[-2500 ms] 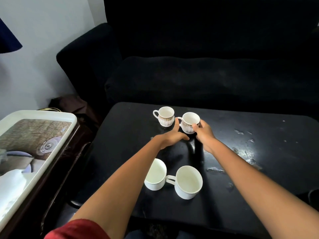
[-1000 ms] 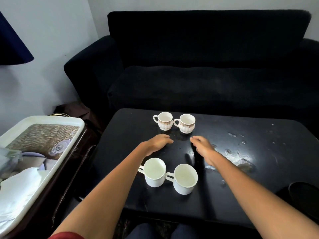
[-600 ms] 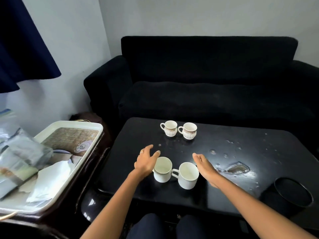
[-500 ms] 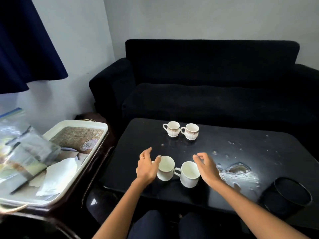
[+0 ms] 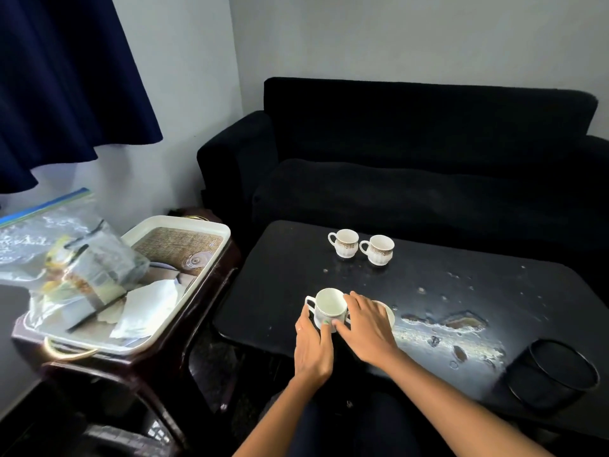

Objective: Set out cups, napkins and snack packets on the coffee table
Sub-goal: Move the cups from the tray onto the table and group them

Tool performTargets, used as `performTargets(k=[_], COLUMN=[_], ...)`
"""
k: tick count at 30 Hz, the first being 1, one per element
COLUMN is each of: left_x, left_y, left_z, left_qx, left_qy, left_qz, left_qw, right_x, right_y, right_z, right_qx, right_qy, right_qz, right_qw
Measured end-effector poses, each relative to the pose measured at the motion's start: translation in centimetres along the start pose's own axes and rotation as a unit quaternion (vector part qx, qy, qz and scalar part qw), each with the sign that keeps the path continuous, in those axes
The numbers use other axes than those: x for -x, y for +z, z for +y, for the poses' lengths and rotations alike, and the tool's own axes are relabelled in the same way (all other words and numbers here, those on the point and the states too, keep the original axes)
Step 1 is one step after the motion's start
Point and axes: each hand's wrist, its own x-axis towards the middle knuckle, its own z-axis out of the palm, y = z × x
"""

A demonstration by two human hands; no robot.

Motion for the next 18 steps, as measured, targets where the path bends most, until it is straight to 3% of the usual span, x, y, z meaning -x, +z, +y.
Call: performTargets(k=[6,18], left_x=[0.1,-1.5], left_y=[0.4,1.6], left_z=[-0.4,-1.7], left_qx=[0.014,-0.066], left_qy=[0.058,0.045], left_qz=[-0.039,-0.056], left_qw=[0.997,0.995], right_x=[-0.8,-2.5], right_y=[0.6,1.5], right_z=[-0.2,-0.5], right_qx=[0.032,0.093], right_qy=[0.031,0.022], right_qz=[-0.049,-0.062], right_qw=[0.998,0.994])
